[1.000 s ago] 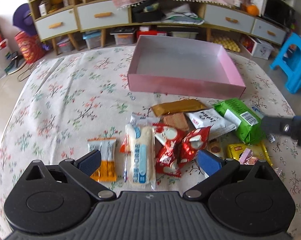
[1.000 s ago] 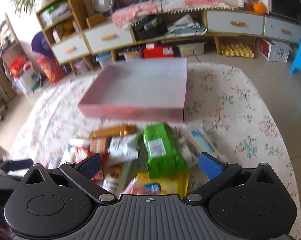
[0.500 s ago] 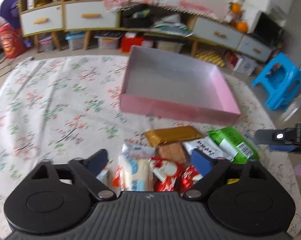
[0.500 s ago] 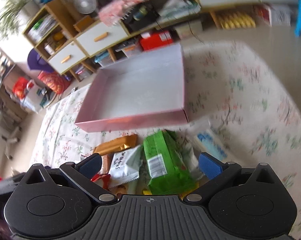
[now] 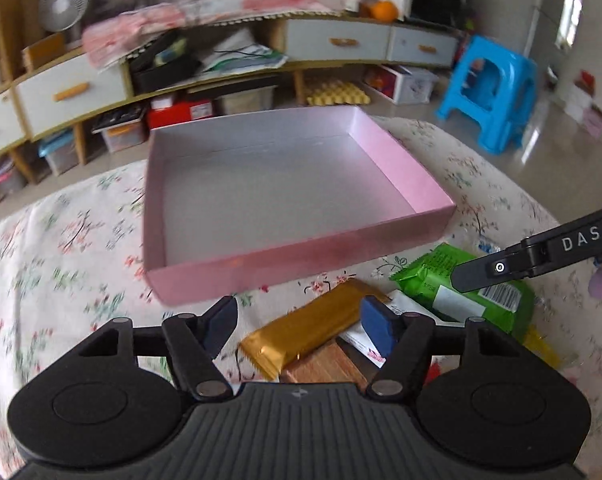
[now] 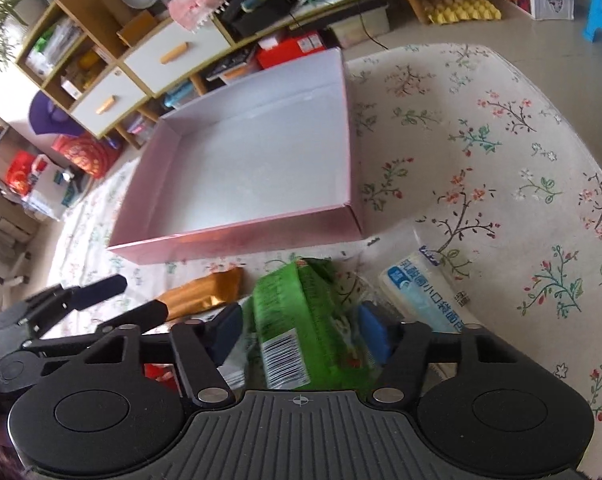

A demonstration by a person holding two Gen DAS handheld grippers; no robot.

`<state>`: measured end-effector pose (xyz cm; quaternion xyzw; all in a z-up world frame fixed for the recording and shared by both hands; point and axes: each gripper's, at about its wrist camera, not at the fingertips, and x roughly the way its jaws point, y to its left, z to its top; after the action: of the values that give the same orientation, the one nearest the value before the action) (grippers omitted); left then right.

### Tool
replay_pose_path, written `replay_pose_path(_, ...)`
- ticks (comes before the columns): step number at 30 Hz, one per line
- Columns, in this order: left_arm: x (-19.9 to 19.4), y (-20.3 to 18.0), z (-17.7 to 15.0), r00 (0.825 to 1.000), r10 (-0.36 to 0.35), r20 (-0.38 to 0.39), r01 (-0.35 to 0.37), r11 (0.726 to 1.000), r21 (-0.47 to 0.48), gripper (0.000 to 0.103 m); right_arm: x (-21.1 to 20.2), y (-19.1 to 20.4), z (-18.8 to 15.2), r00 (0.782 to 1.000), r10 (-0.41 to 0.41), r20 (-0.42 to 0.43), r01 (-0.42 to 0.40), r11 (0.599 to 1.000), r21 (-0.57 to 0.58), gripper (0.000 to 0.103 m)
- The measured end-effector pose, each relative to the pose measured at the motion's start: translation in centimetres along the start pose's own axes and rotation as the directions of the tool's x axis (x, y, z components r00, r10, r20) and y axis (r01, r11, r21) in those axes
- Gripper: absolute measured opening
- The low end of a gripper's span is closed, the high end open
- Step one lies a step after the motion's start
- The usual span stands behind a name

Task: Organize snacks
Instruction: 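Move the right tool onto the green biscuit pack while the left tool reaches the gold-wrapped bar, then close the right tool on the green pack while the left tool grasps the gold bar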

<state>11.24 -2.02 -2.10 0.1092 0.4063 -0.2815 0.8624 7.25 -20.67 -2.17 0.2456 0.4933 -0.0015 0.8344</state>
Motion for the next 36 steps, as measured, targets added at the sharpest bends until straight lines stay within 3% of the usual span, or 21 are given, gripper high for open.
replay_pose_path(5, 1.1, 0.2, -0.2, 0.996, -0.074, -0.043, 0.076, 0.996, 0.047, 0.059, 0.1, 0.0, 0.1, 1.000, -0.006, -0.008, 0.006, 1.000, -0.002, 0.056)
replay_pose_path(9, 1.5, 0.3, -0.4, 0.995, -0.078, -0.067, 0.082, 0.995, 0.063, 0.058, 0.3, 0.6, 0.0, 1.000, -0.016, -0.024, 0.015, 0.999, -0.042, 0.056)
replay_pose_path(16, 1.7, 0.6, -0.8, 0.996, 0.000, -0.088, 0.006, 0.998, 0.066, 0.054, 0.6, 0.9, -0.2, 0.999, -0.022, -0.037, 0.019, 0.997, -0.074, 0.056)
replay_pose_path(21, 1.5, 0.9, -0.7, 0.994, 0.056, -0.093, -0.056, 0.998, 0.011, 0.054, 0.7, 0.9, -0.2, 0.999, -0.030, -0.032, 0.027, 0.997, -0.079, 0.056)
replay_pose_path(28, 1.2, 0.7, -0.7, 0.973, 0.204, -0.112, -0.204, 0.979, 0.010, 0.058, 0.2, 0.9, 0.1, 0.994, -0.101, 0.032, 0.104, 0.989, -0.103, 0.056)
replay_pose_path(30, 1.1, 0.9, -0.8, 0.978, 0.183, -0.104, -0.181, 0.983, 0.027, 0.056, 0.1, 1.0, 0.1, 0.995, -0.093, 0.028, 0.096, 0.990, -0.102, 0.057)
replay_pose_path(34, 1.7, 1.5, -1.3, 0.984, 0.140, -0.111, -0.136, 0.990, 0.044, 0.073, 0.0, 1.2, -0.1, 0.998, -0.059, 0.004, 0.059, 0.994, -0.092, 0.057)
replay_pose_path(36, 1.7, 2.0, -1.4, 0.986, 0.123, -0.115, -0.124, 0.992, 0.003, 0.074, 0.1, 1.5, -0.3, 0.998, -0.063, 0.000, 0.063, 0.992, -0.105, 0.057)
